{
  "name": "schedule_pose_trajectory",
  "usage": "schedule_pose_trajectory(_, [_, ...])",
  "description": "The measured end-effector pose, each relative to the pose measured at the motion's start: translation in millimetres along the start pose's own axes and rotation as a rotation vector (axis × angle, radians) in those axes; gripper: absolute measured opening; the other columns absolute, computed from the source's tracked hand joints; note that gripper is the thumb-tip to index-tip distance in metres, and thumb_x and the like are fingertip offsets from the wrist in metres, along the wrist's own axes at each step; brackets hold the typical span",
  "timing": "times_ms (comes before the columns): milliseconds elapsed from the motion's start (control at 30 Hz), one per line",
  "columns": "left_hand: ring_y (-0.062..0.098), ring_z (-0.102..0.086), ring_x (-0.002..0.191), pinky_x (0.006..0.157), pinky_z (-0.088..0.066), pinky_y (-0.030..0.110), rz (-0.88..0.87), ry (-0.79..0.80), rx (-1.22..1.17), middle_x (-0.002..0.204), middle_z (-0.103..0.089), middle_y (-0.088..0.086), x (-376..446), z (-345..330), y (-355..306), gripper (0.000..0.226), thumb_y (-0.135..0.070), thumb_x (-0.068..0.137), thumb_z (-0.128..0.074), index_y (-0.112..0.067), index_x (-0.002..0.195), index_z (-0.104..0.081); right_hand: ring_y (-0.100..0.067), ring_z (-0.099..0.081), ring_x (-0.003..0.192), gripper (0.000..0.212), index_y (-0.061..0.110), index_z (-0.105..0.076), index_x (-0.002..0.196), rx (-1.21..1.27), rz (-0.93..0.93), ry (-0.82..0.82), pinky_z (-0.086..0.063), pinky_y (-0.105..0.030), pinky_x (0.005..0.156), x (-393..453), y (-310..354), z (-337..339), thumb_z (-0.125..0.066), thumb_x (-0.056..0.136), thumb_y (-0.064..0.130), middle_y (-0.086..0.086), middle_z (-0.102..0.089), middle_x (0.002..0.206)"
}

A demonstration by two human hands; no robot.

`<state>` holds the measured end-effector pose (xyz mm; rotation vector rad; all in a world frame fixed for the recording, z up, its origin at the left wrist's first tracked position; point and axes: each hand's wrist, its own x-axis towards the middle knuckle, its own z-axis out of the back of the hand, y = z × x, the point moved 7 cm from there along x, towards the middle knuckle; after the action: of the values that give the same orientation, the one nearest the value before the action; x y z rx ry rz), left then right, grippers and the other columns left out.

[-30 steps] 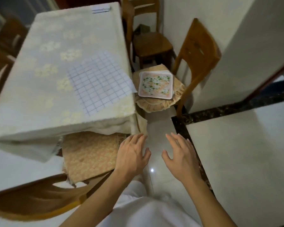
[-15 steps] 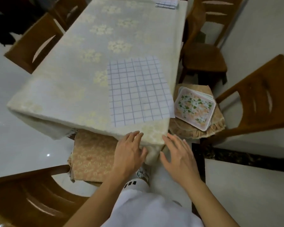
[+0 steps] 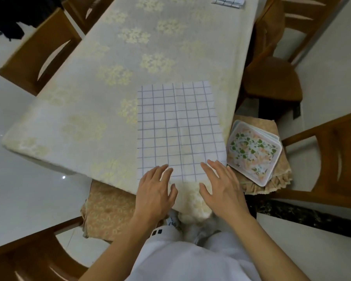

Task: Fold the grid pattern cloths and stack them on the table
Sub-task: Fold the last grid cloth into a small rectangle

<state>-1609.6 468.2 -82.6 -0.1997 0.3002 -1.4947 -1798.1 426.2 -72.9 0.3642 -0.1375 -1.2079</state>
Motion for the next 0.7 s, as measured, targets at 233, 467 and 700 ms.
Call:
schedule_pose_trajectory(233, [0.028,-0.055,0.127,0.107,-0.042,0.044,-0.178,0.031,0.093,0.139,-0.057,0.008,28.2,-26.4,11.9,0.048,-0.032,0.088,-0.063,-0.015,0.132,-0.058,-0.027,-0.046,0.138,0.058,0.017,-0.052,0.142,-0.081,0.238,0.119,-0.029,-0.045,0.116,31.2,-14.7,-32.0,-0.038,0.092,0.042,-0.008,-0.051,0.147])
schedule_pose_trajectory(467, [0.022,-0.029,0.147,0.118,-0.03,0.045,-0.269,0.186,0.136,0.159,-0.034,0.005,39.7,-70.0,41.0,0.067,-0.046,0.092,-0.049,-0.015,0.15,-0.037,-0.025,-0.036,0.145,0.062,0.018,-0.044,0.147,-0.177,0.484,0.236,-0.037,-0.047,0.115,57.0,-41.8,-80.5,-0.036,0.095,0.051,-0.006,-0.041,0.155])
schedule_pose_trajectory(700, [0.018,-0.008,0.153,0.123,-0.014,0.046,-0.381,0.231,0.128,0.165,-0.015,0.002,44.6,-100.2,45.3,0.082,-0.061,0.09,-0.046,-0.019,0.157,-0.023,-0.022,-0.008,0.154,0.073,0.024,-0.017,0.159,-0.247,0.638,0.279,-0.012,-0.044,0.121,71.0,-62.0,-116.0,-0.03,0.098,0.062,0.001,-0.009,0.167])
